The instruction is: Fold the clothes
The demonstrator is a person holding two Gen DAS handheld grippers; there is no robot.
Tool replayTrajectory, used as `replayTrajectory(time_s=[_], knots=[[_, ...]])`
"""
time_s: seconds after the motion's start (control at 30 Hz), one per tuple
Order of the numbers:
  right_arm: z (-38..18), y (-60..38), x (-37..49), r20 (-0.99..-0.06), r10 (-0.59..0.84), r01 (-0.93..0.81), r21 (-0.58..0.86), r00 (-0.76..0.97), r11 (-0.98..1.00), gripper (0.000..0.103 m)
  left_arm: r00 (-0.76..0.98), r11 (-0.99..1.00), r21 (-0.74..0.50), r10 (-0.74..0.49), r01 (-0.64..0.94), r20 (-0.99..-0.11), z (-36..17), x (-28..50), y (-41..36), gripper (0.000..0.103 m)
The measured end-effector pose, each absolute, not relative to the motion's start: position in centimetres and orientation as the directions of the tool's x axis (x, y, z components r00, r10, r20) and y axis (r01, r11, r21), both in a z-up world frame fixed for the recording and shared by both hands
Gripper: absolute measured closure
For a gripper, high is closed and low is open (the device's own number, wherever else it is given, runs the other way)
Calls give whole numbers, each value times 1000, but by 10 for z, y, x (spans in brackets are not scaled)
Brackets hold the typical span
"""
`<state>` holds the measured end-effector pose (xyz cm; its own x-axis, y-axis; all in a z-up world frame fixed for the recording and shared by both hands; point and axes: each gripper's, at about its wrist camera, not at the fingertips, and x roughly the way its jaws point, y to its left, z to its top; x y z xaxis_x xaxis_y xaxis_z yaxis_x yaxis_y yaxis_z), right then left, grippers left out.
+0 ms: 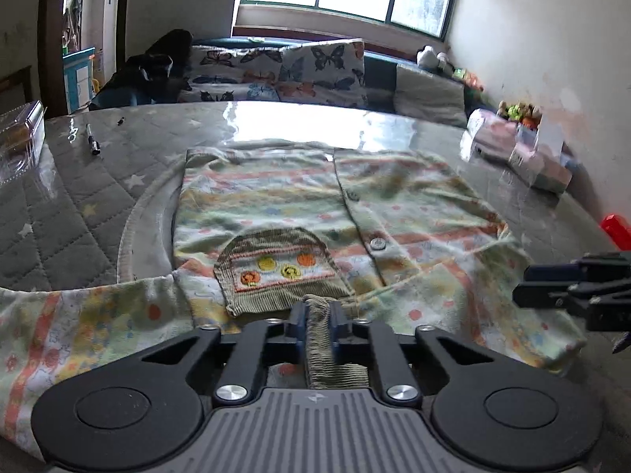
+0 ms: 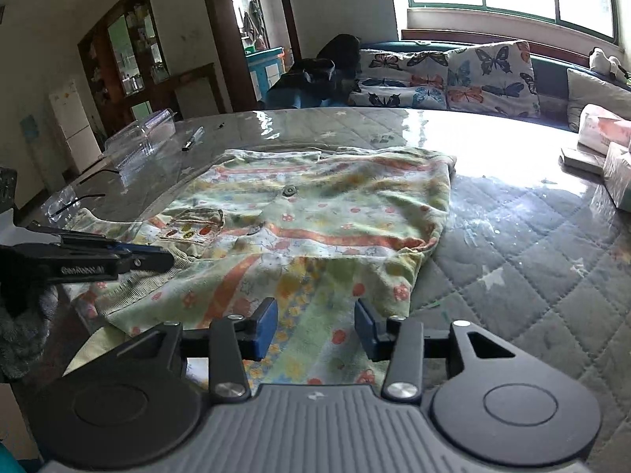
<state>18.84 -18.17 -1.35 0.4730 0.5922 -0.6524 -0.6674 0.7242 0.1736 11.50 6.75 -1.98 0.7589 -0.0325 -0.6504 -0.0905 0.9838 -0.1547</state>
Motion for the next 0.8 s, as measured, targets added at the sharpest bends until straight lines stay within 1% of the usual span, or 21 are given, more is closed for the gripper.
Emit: replayTrajectory(time_s=[0.03, 0.13, 0.2, 0.3, 0.47, 0.57, 0.6, 0.63, 0.7, 0.8], knots=[[-14, -181, 188, -654, 590, -667, 172, 472, 725, 58, 765, 982, -164, -36, -92, -643, -18, 114, 69, 98], [-18, -179, 187, -664, 580, -674, 151, 472, 723, 58, 799, 979, -168, -7, -118, -601, -6, 111, 73, 98], [-20, -178, 186, -670, 573, -679, 138, 472, 721, 58, 806, 980, -158, 6, -124, -592, -4, 113, 74, 98], [-16, -177, 186, -666, 573, -684, 128, 478, 718, 58, 794, 985, -121, 25, -124, -608, -10, 116, 70, 98], [-8, -174, 192, -636, 584, -680, 125, 504, 723, 58, 772, 981, -120, 41, -151, -634, -15, 116, 74, 92], [-11, -170, 200, -637, 578, -670, 128, 510, 731, 58, 783, 979, -122, 53, -163, -619, -8, 107, 72, 83], [-13, -169, 201, -642, 574, -668, 126, 509, 734, 57, 788, 980, -120, 54, -160, -613, -5, 104, 71, 77], [-15, -168, 202, -648, 567, -665, 124, 508, 737, 57, 791, 981, -124, 41, -146, -610, -3, 101, 68, 74], [-19, -165, 204, -659, 556, -659, 119, 508, 743, 57, 795, 985, -126, 14, -114, -606, 0, 96, 62, 74], [-14, -160, 196, -643, 574, -674, 120, 507, 729, 56, 791, 991, -120, -26, -60, -611, -3, 91, 49, 74]])
